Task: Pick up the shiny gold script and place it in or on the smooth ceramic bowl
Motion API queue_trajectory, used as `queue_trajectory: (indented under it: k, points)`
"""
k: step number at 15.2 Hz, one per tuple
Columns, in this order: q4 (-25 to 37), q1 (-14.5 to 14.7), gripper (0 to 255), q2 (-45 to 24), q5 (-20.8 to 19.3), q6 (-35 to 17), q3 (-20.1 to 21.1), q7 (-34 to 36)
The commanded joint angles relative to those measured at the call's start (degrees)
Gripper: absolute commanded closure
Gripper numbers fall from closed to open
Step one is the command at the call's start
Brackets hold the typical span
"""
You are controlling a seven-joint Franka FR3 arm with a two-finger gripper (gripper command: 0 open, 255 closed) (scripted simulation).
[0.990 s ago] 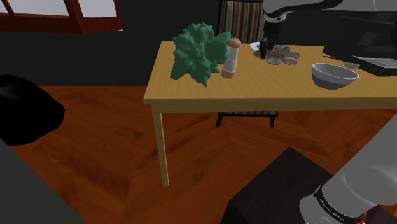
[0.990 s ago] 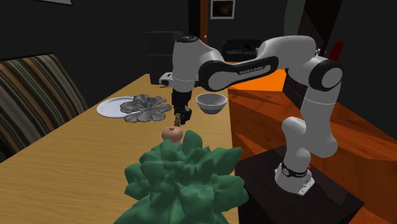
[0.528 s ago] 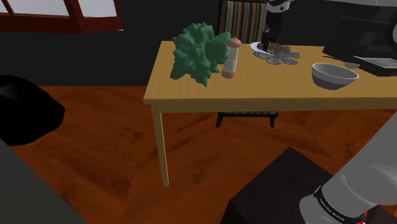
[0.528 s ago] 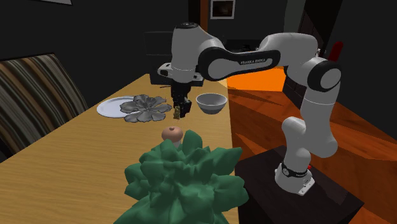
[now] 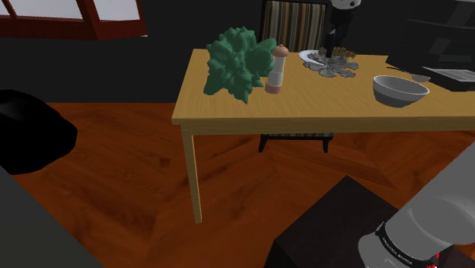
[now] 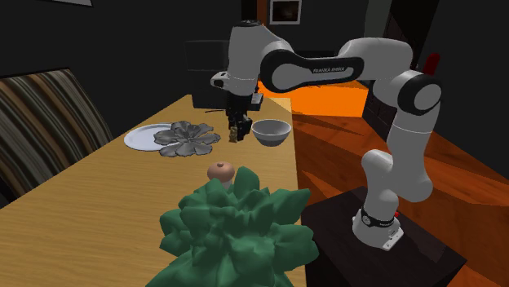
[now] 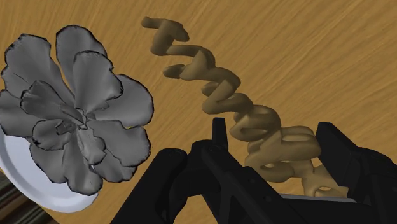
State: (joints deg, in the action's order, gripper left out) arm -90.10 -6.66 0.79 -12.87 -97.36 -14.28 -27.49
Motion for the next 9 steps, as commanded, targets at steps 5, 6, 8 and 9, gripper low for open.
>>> queue_trajectory:
  k: [5, 6, 8, 9]
  points:
    - [-8.5, -2.7, 255, 8.0, -1.6, -2.0, -3.0, -5.3]
    - [-9.6, -3.2, 255, 9.2, -1.9, -2.3, -3.6, -6.3]
    - [-11.7, -4.2, 255, 11.4, -2.4, -2.7, -4.8, -8.2]
    - [-12.7, -4.6, 255, 12.4, -2.7, -3.0, -5.4, -9.2]
